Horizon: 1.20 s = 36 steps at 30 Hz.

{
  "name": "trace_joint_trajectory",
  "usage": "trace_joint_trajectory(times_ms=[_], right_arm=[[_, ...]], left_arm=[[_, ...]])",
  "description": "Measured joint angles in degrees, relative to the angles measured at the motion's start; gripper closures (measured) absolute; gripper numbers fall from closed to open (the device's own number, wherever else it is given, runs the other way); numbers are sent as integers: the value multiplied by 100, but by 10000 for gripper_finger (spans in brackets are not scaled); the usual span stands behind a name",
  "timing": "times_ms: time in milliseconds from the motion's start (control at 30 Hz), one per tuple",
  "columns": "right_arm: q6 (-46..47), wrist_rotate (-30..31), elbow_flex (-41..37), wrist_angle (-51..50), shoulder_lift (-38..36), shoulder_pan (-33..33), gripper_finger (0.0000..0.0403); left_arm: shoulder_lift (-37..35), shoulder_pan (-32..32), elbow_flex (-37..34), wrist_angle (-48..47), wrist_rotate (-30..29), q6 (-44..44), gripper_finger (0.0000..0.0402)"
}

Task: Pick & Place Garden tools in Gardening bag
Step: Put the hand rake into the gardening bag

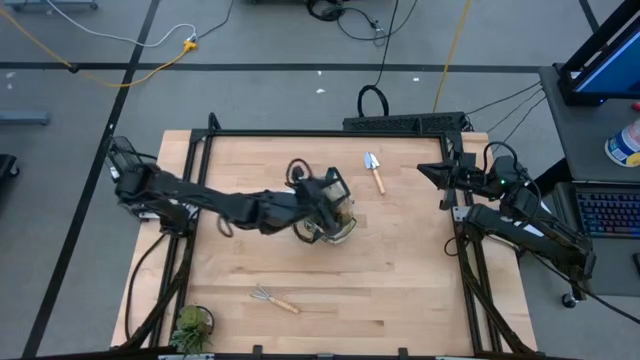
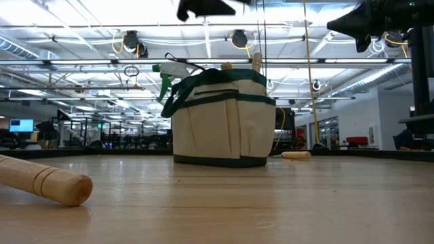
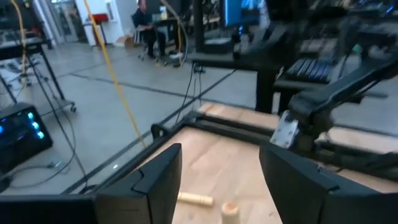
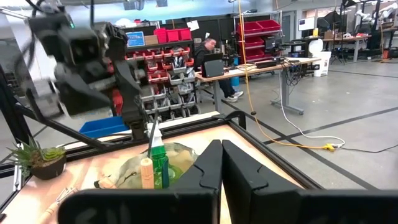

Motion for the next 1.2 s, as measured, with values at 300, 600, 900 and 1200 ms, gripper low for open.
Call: trace_joint_trajectory(times_ms=[300, 600, 900, 1200], right_arm=[[0, -44, 0, 0, 0, 0, 403], [0, -286, 0, 2, 0, 0, 403], [0, -288, 0, 1, 2, 0, 403], [0, -286, 0, 0, 1, 0, 403]], left_arm=[[-597, -948, 4, -928, -51, -1077, 179], [-550, -2013, 0, -1656, -133, -3326, 179], [-492, -2808, 0, -2643, 179, -4520, 179], [-188, -2898, -3, -3475, 1397, -4284, 179]])
